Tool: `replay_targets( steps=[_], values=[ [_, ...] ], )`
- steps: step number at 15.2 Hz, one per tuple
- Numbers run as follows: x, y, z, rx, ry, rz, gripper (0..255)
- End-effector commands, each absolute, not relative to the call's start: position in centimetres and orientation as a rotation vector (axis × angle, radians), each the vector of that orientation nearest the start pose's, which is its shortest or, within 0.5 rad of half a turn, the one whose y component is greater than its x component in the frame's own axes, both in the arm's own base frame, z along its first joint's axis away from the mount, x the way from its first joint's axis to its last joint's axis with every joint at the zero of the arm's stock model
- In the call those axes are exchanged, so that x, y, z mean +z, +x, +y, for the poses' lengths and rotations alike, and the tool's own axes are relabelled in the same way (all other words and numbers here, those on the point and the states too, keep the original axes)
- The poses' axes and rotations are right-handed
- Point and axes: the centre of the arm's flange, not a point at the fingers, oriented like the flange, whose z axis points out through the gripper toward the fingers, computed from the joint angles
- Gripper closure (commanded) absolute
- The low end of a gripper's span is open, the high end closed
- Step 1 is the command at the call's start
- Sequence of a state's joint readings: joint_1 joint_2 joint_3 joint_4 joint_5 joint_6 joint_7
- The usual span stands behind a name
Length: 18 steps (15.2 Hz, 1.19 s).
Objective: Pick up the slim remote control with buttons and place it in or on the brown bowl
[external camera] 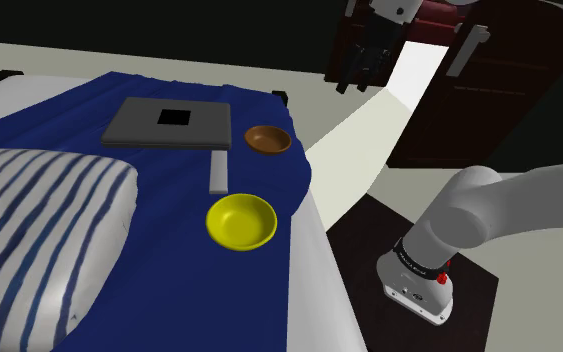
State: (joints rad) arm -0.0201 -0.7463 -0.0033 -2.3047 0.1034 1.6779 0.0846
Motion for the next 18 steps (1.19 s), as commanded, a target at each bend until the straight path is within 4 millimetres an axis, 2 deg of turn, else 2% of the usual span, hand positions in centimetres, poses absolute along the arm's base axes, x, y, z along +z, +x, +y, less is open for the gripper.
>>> replay_targets(
  steps=[1, 18],
  values=[
    [61.3, 32.9, 0.2, -0.176, -3.023, 0.17, 0],
    [47.0, 46.9, 11.9, -0.088, -3.043, 0.438, 0]
  ],
)
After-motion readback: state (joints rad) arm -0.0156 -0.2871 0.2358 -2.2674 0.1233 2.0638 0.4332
